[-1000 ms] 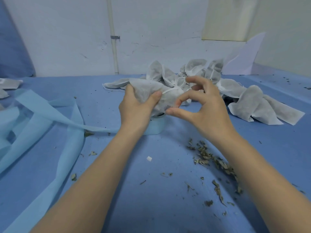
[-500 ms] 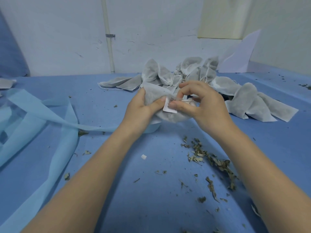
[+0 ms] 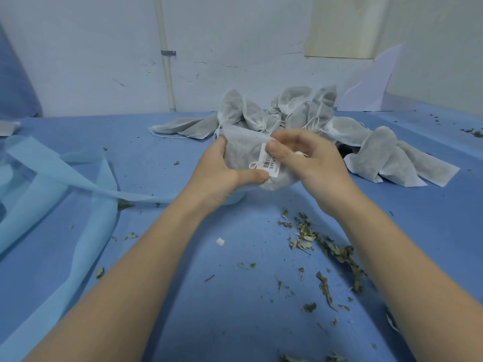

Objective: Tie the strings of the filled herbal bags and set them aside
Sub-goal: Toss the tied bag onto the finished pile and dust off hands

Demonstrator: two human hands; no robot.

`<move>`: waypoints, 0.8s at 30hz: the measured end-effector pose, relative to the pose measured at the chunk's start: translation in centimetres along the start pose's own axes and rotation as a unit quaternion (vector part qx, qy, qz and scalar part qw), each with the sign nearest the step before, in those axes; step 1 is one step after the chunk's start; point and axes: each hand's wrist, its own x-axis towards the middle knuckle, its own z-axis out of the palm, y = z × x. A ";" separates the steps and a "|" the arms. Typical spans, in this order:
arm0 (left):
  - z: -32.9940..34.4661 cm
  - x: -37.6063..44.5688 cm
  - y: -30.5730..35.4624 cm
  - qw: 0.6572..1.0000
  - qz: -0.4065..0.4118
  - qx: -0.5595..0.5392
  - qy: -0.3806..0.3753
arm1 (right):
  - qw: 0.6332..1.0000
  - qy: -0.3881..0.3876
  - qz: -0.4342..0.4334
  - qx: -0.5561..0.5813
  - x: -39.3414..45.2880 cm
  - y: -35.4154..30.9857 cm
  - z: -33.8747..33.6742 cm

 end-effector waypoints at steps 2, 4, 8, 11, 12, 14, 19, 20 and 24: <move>0.1 0.1 -0.3 1.000 -0.001 0.001 -0.013 | 1.000 0.004 0.010 0.017 -0.1 0.0 0.1; 0.1 0.0 -0.4 1.000 0.006 -0.001 -0.021 | 0.999 0.016 0.023 0.032 -0.1 0.1 0.2; 0.5 0.0 -0.6 1.000 0.003 -0.018 -0.007 | 0.998 0.055 0.013 0.015 0.0 0.4 0.8; 0.6 0.2 -0.3 0.996 -0.032 -0.078 0.022 | 0.999 -0.016 0.022 0.030 -0.1 0.3 0.6; 0.5 0.2 -0.3 0.993 -0.044 -0.109 0.029 | 0.997 -0.050 0.031 0.049 -0.1 0.3 0.4; 0.5 0.3 -0.1 0.985 -0.063 -0.157 0.047 | 0.993 -0.096 0.031 0.069 -0.3 0.3 0.2; 0.8 0.2 0.1 0.961 -0.103 -0.172 0.189 | 0.998 0.008 0.040 0.051 -0.8 0.5 1.6; 0.8 0.2 0.1 0.955 -0.116 -0.169 0.214 | 0.995 0.043 0.060 0.060 -1.0 0.5 2.0; 0.3 0.0 0.2 0.931 -0.155 -0.186 0.274 | 0.965 0.040 0.139 0.217 -1.5 0.5 4.2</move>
